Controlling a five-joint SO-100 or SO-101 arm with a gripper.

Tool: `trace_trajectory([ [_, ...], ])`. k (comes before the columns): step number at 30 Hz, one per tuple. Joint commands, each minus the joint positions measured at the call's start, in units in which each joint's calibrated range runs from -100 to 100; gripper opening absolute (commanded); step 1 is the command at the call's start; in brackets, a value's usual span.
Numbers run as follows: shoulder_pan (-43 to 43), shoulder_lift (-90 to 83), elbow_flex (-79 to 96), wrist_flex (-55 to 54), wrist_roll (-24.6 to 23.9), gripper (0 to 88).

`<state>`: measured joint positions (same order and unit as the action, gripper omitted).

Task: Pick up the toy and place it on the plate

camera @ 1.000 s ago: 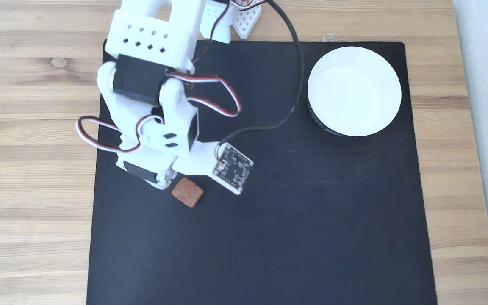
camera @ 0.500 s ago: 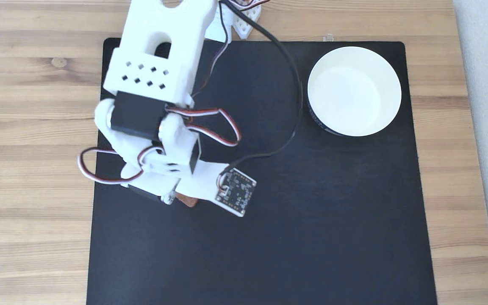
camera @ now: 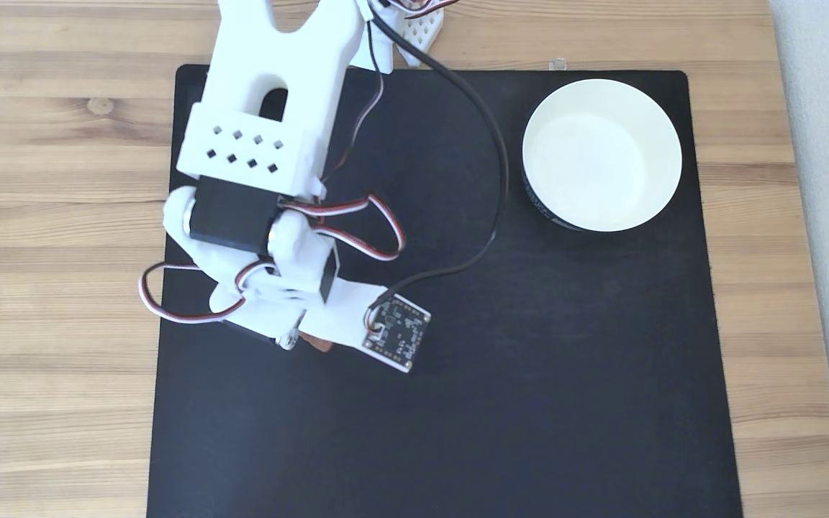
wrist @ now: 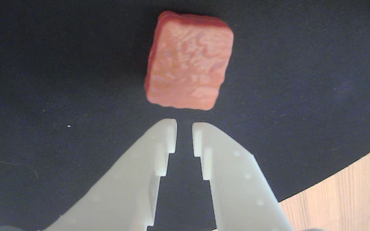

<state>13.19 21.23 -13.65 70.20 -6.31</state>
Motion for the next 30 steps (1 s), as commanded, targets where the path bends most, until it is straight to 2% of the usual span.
trace_trajectory([
  [1,-1.4,-0.3,-2.6,-1.4,0.0,2.2],
  [18,-1.0,-0.3,-2.6,-0.8,-0.1,3.7],
  [22,-1.0,-0.3,-2.6,1.4,-0.1,28.0],
  [23,-1.1,-0.3,-2.6,2.8,-0.1,37.2],
  [30,-1.1,-0.3,-2.6,3.8,-0.1,38.7],
])
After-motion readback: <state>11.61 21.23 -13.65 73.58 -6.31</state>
